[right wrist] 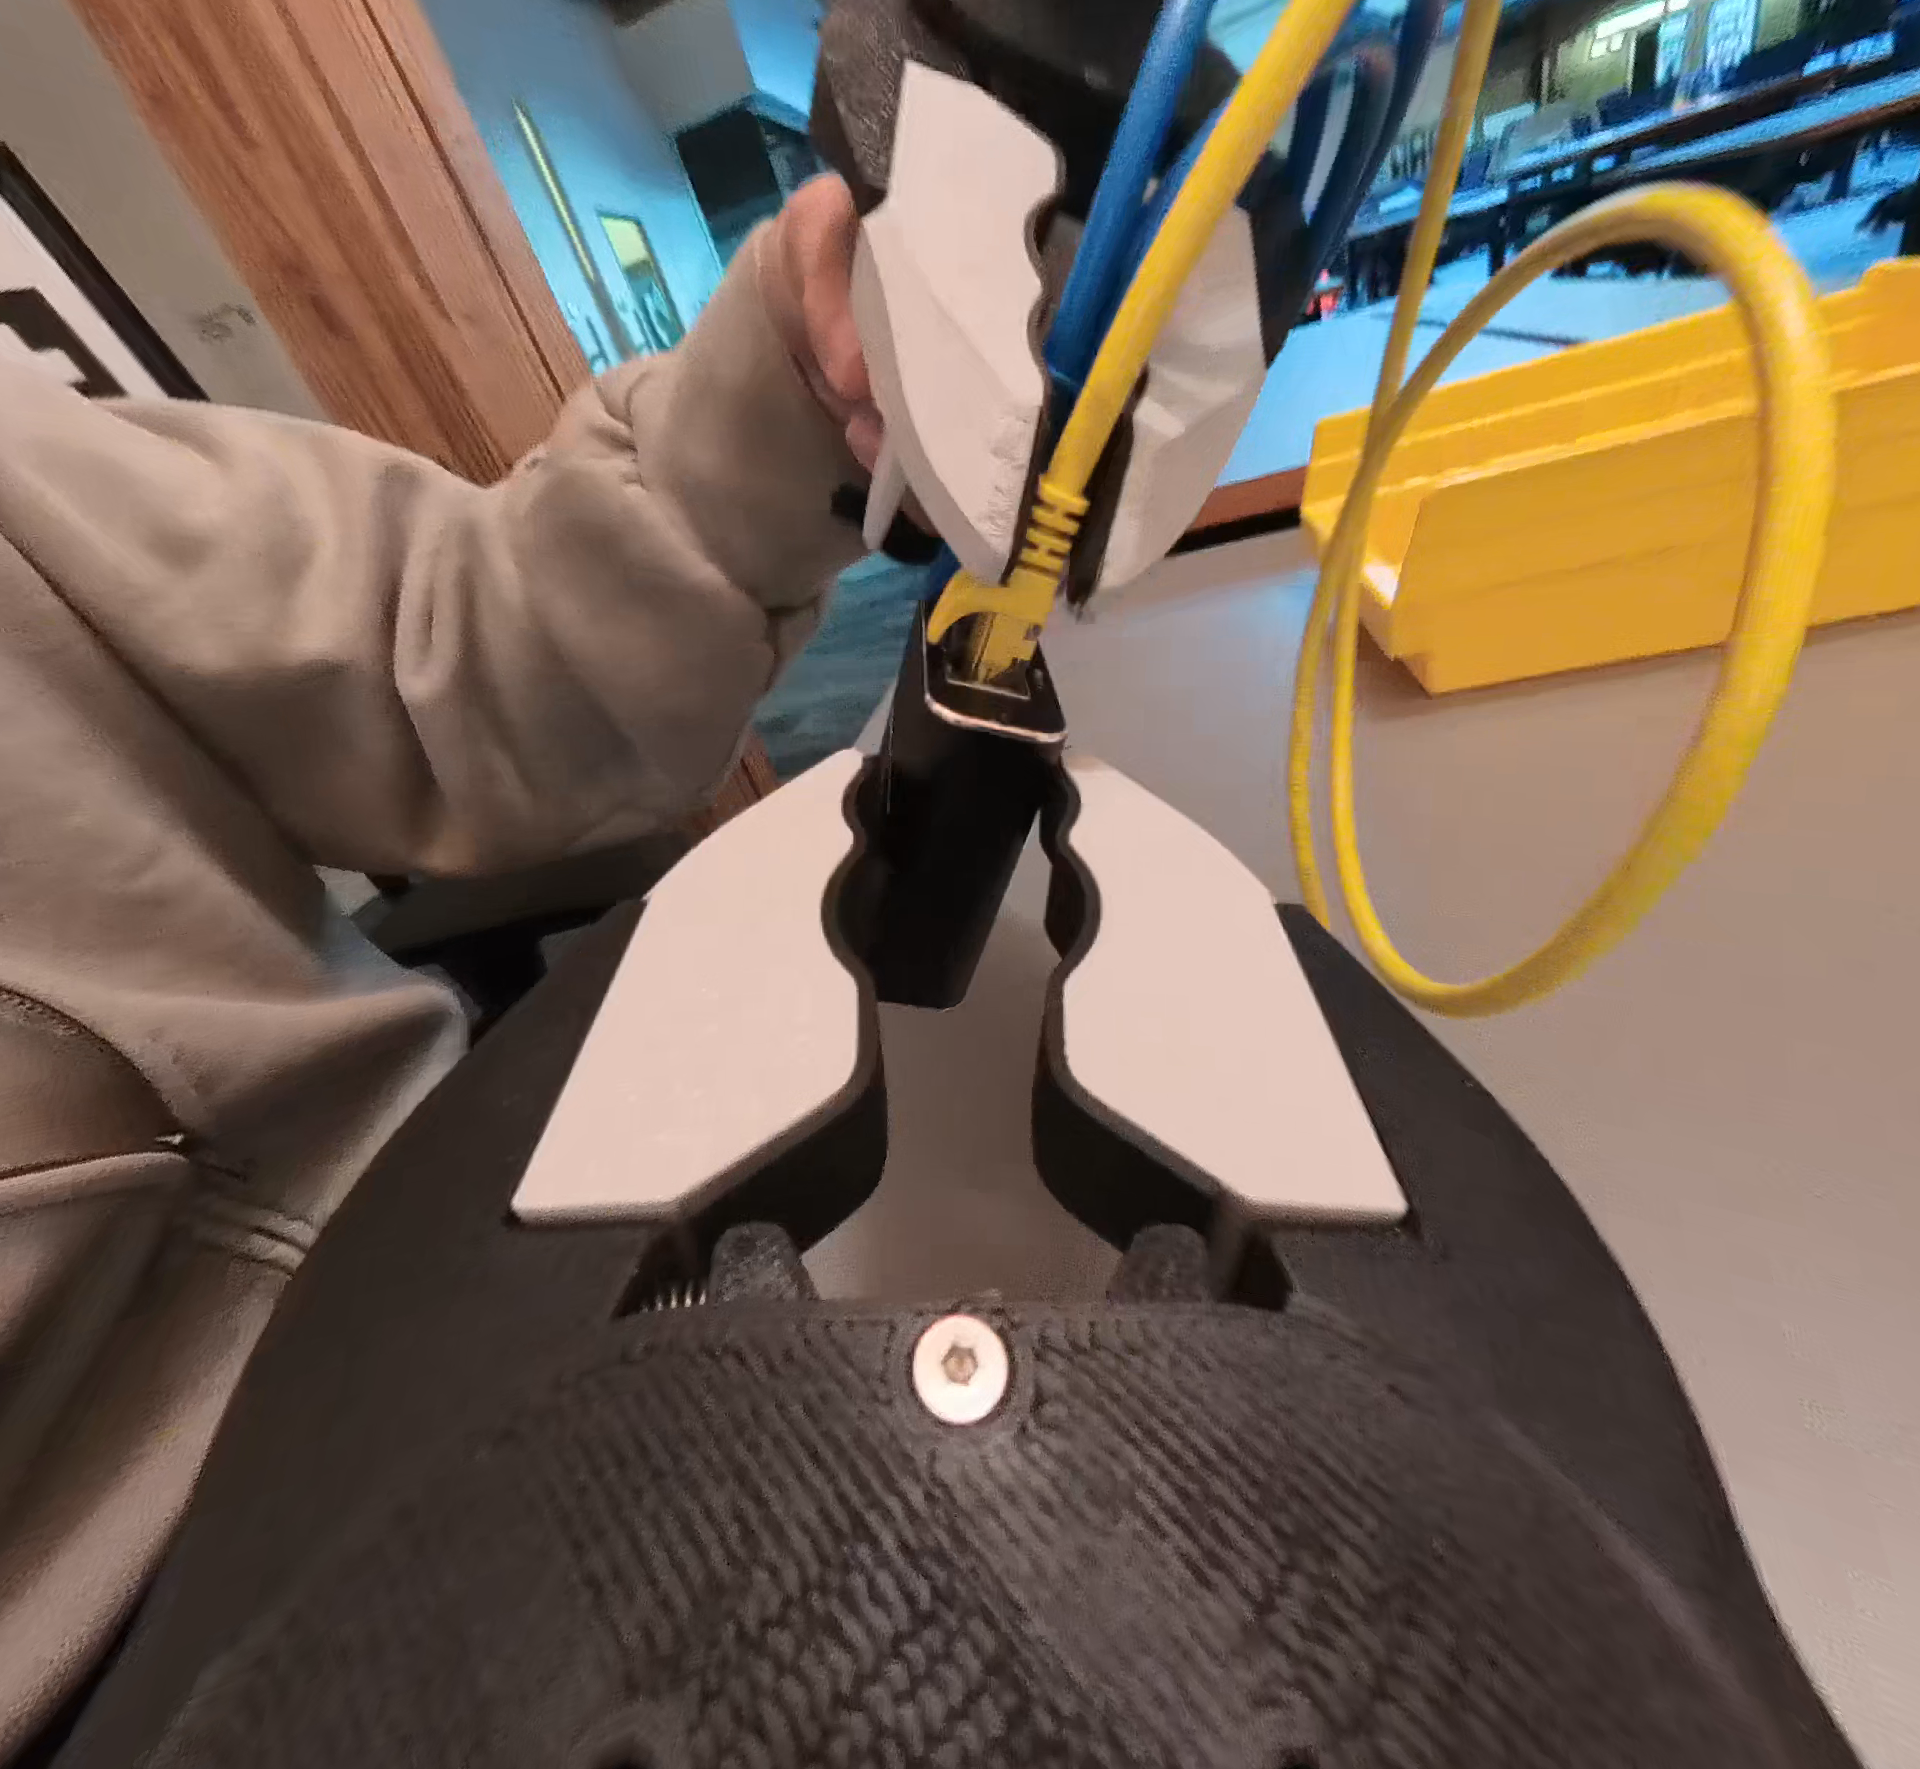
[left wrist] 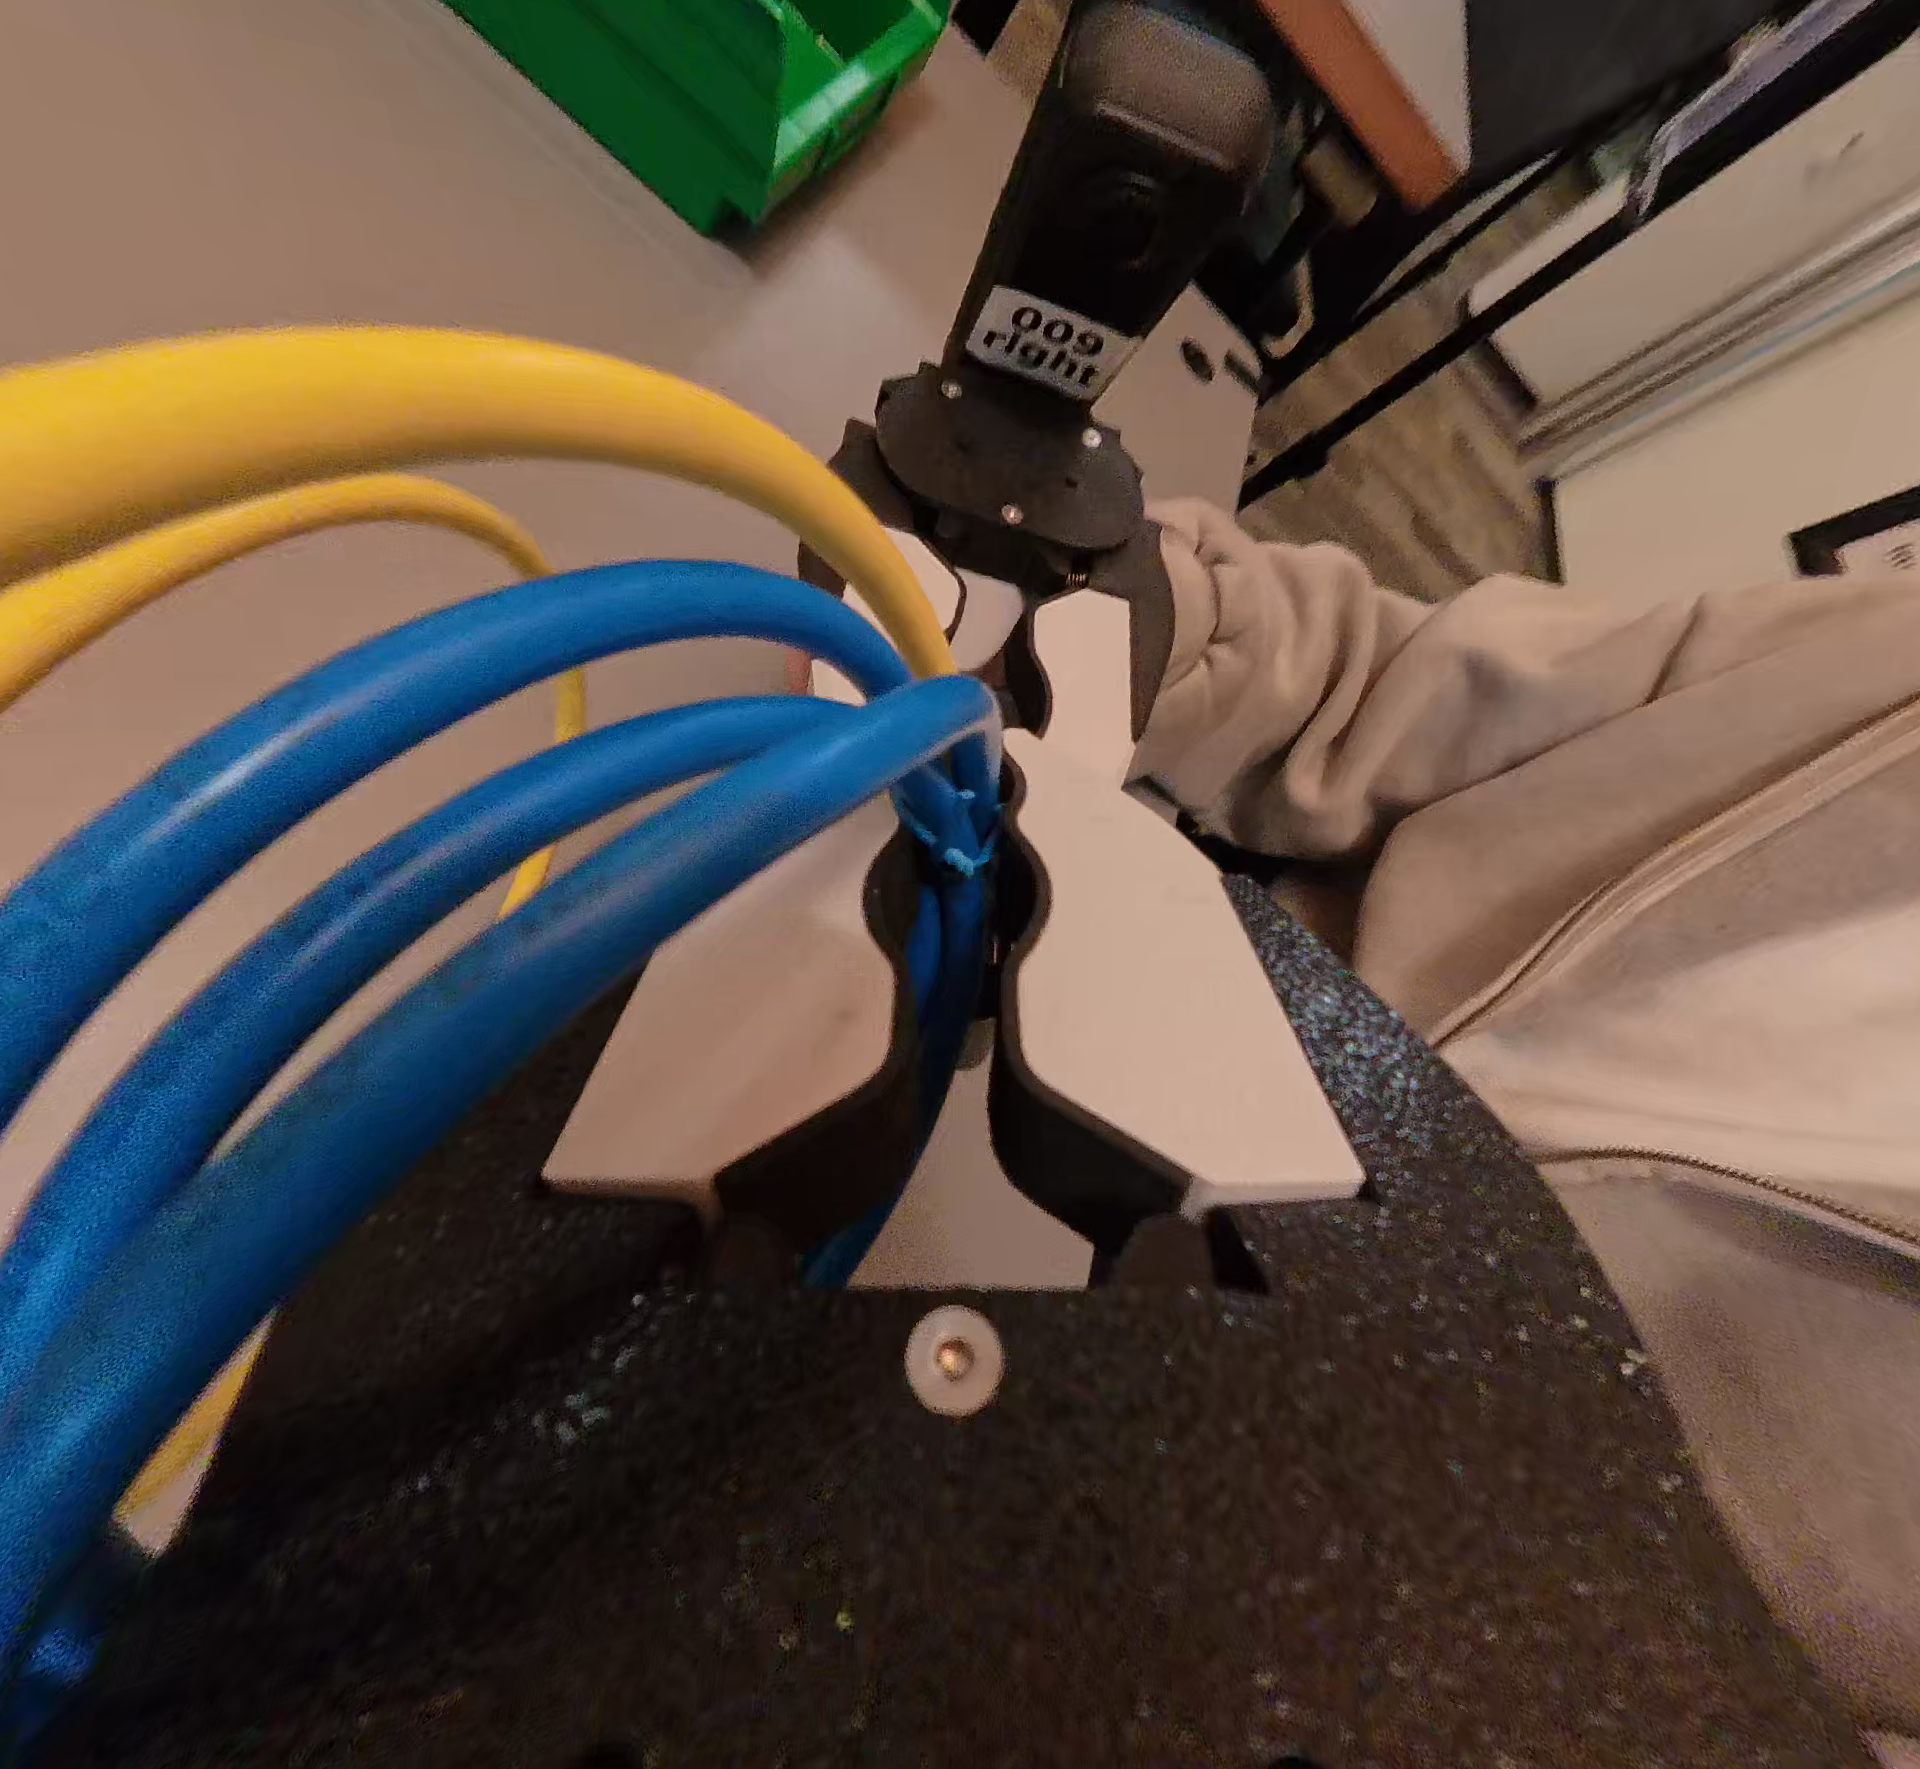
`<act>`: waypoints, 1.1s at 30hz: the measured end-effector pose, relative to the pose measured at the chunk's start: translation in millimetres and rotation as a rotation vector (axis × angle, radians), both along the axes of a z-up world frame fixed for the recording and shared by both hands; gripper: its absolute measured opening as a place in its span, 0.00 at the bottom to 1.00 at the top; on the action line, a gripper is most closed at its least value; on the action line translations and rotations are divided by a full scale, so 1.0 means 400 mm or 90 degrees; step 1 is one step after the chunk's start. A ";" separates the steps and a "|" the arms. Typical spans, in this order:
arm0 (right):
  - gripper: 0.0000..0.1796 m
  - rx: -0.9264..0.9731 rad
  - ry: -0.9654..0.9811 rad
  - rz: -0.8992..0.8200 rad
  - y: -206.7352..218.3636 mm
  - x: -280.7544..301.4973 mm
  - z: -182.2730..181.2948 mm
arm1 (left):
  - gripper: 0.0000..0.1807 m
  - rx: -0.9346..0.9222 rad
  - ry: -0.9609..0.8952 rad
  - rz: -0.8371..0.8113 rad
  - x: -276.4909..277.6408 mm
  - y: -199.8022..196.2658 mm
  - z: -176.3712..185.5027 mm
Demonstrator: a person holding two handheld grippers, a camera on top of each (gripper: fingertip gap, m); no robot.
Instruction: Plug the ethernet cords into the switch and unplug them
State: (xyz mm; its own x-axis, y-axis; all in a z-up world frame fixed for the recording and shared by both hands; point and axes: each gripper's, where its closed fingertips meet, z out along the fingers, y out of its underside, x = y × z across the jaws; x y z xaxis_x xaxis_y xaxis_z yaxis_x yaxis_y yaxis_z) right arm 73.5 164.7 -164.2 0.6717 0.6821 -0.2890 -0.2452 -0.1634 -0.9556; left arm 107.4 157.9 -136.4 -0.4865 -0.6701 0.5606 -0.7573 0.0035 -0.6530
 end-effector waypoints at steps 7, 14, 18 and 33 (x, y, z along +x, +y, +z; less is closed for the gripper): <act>0.14 0.007 0.082 -0.103 0.000 0.126 0.028 | 0.29 0.063 -0.070 0.094 0.002 0.042 0.046; 0.14 0.099 0.291 -0.123 -0.016 0.171 0.105 | 0.26 -0.007 -0.095 0.221 -0.025 0.006 -0.002; 0.14 0.145 0.288 -0.112 -0.018 0.129 0.126 | 0.25 -0.194 -0.166 0.289 0.014 -0.031 0.001; 0.29 0.129 0.274 -0.158 -0.007 0.168 0.112 | 0.13 -0.195 -0.110 0.155 -0.031 -0.012 -0.020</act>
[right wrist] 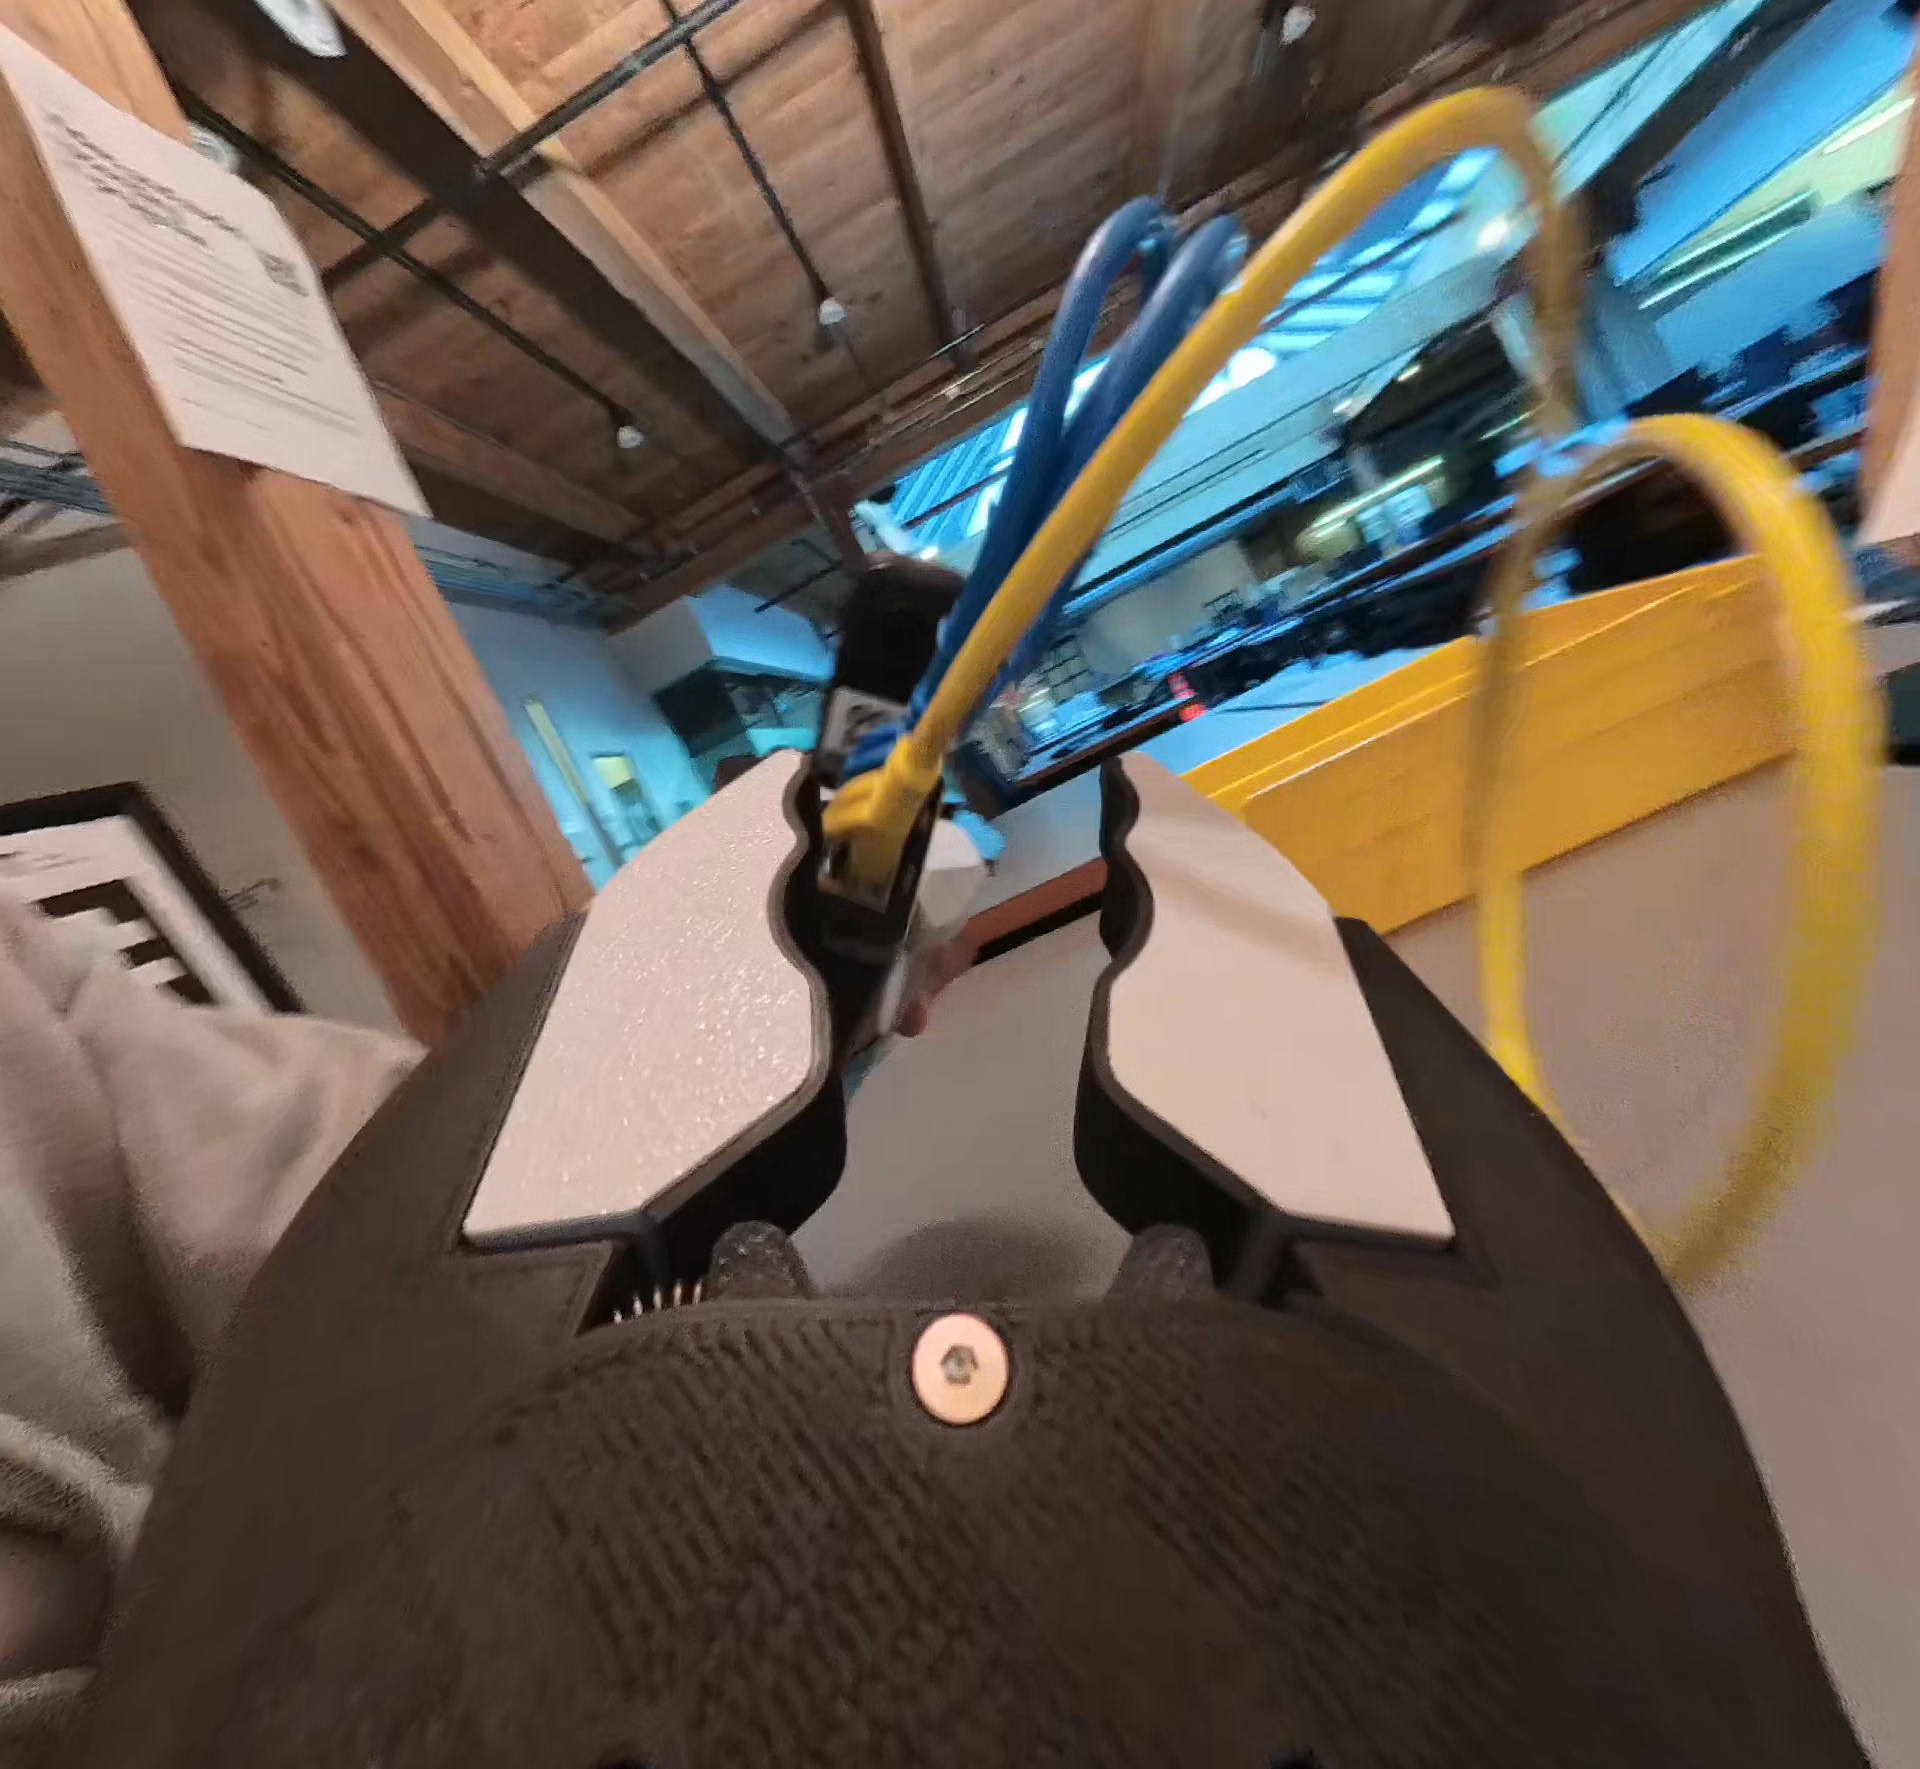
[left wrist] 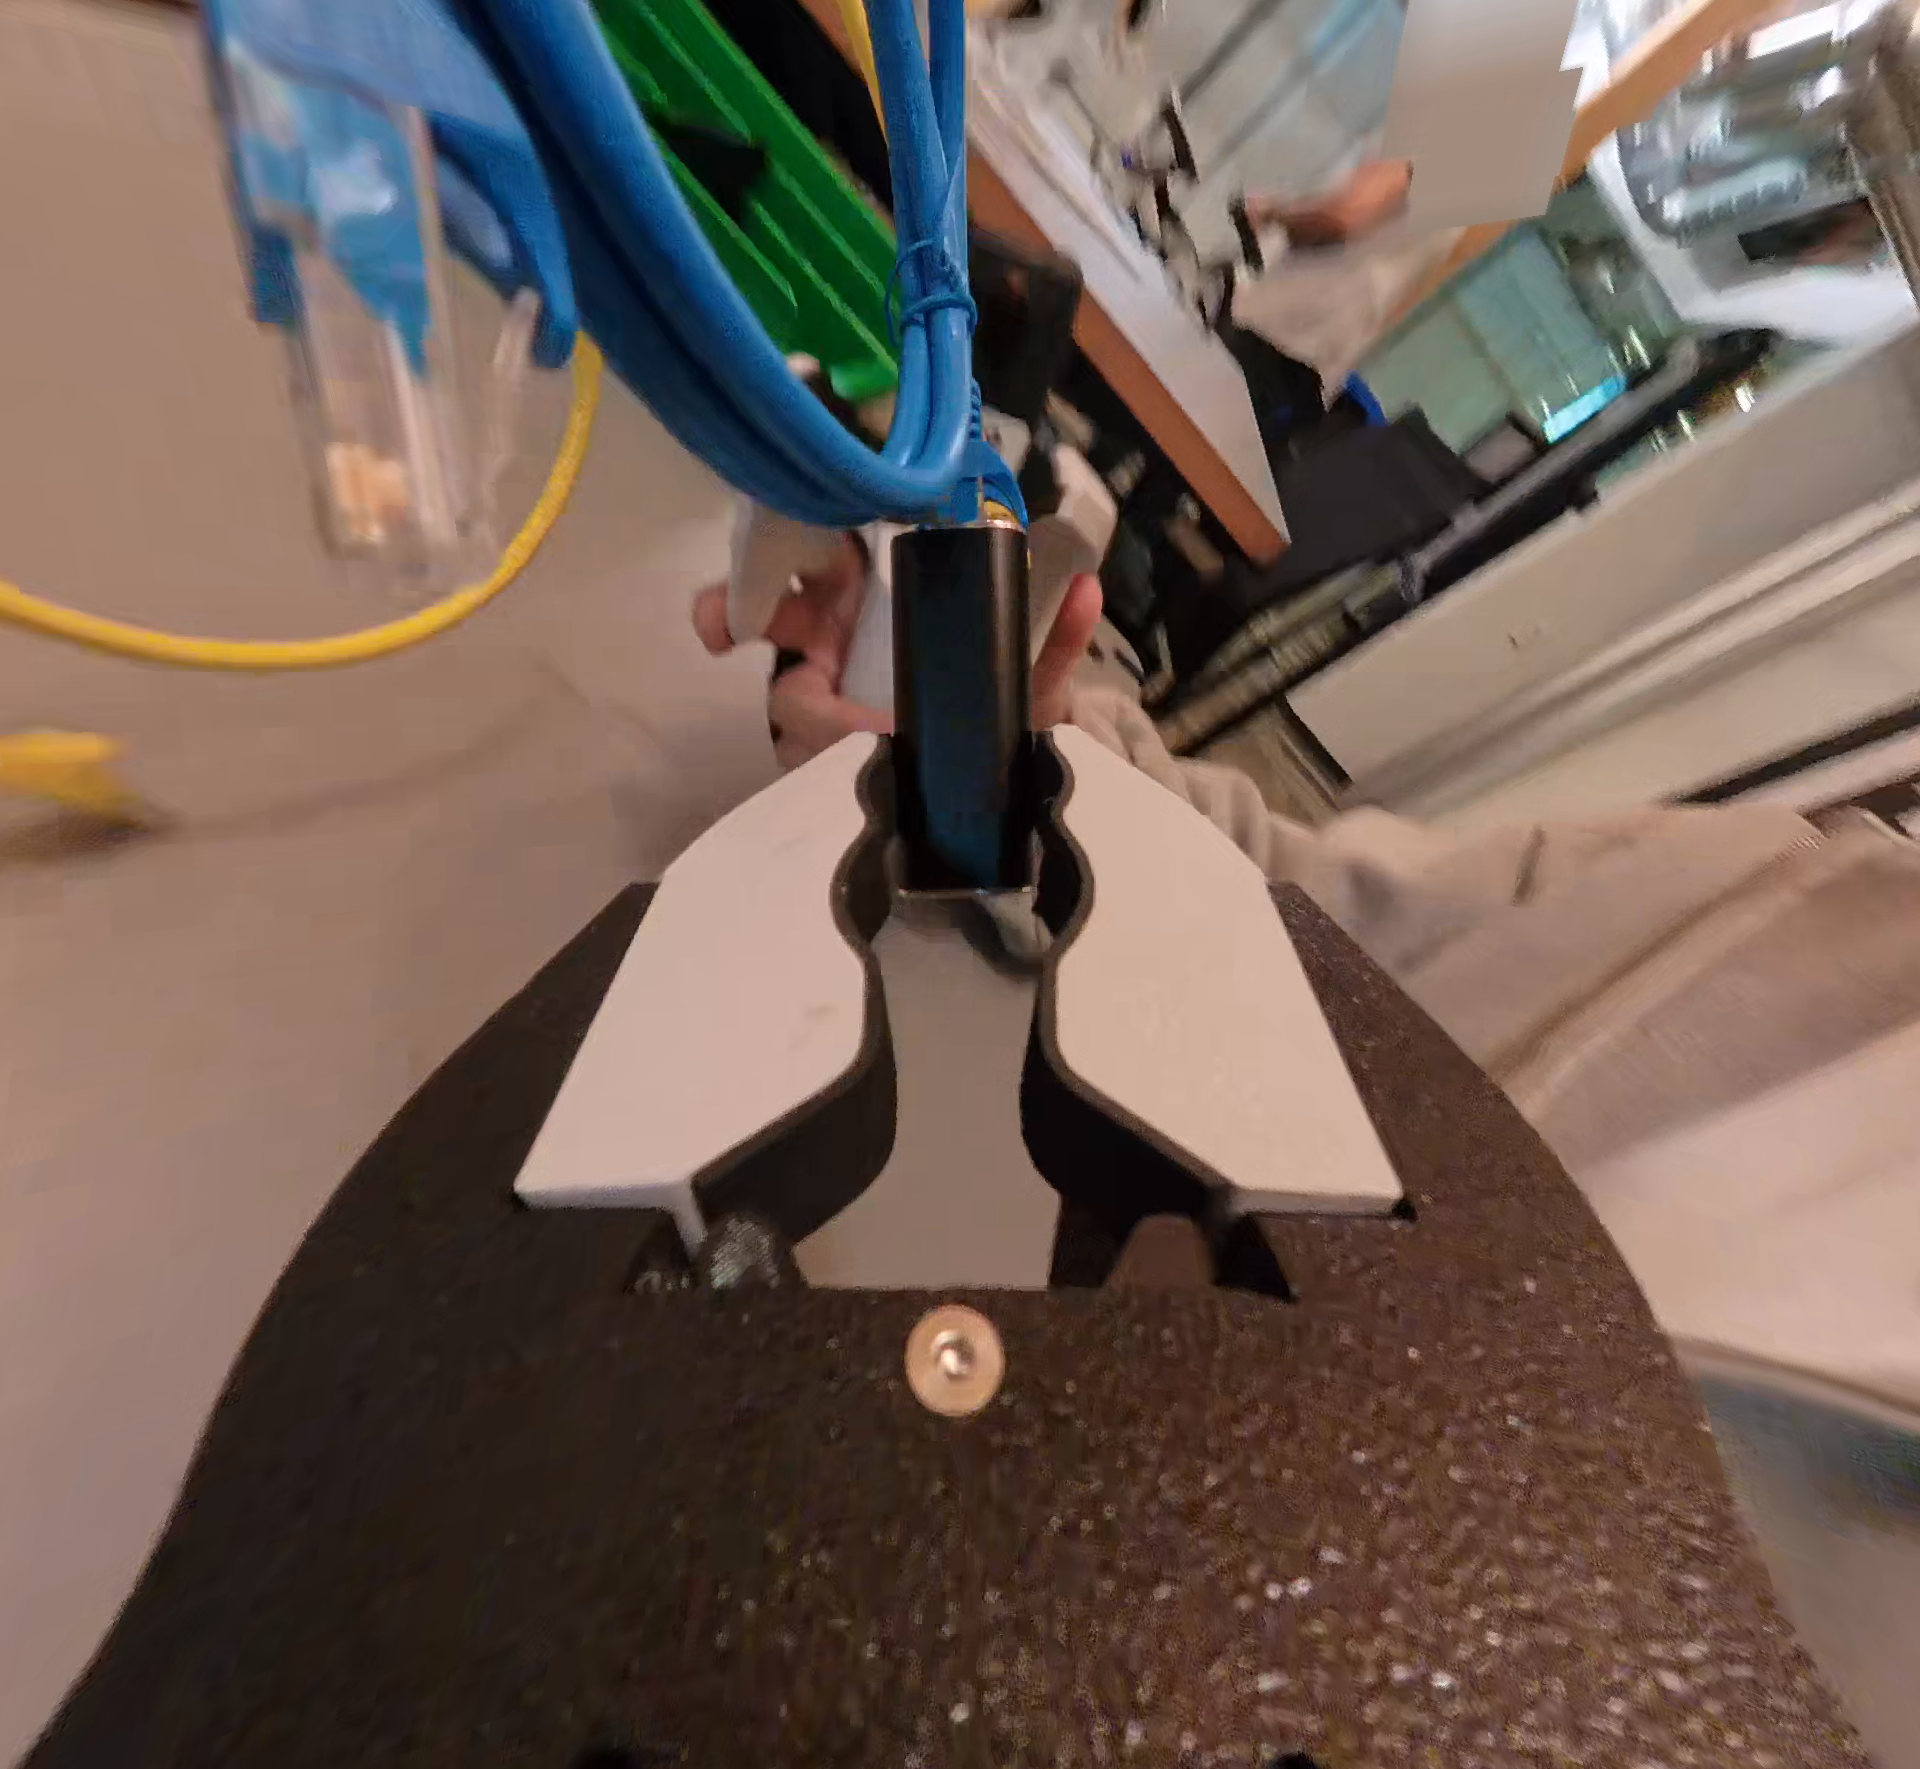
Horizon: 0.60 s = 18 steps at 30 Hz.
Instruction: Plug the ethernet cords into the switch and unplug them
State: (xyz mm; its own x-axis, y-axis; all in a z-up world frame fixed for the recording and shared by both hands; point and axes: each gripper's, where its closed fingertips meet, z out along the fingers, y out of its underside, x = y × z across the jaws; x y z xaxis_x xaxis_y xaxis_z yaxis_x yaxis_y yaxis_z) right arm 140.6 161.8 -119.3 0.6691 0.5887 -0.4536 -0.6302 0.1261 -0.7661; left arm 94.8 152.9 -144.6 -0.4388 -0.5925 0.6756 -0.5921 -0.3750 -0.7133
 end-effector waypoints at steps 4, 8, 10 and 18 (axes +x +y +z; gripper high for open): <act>0.08 0.027 0.017 0.085 -0.010 -0.046 0.004 | 0.13 0.034 0.052 -0.090 -0.021 -0.007 -0.023; 0.07 0.079 0.035 0.039 -0.028 -0.027 0.037 | 0.12 0.013 -0.088 0.021 0.020 0.024 0.058; 0.07 0.085 0.049 0.011 -0.032 -0.011 0.040 | 0.19 0.012 -0.129 0.067 0.026 0.030 0.056; 0.07 0.084 0.051 -0.021 -0.030 -0.009 0.039 | 0.15 -0.091 -0.139 0.097 0.031 -0.022 0.012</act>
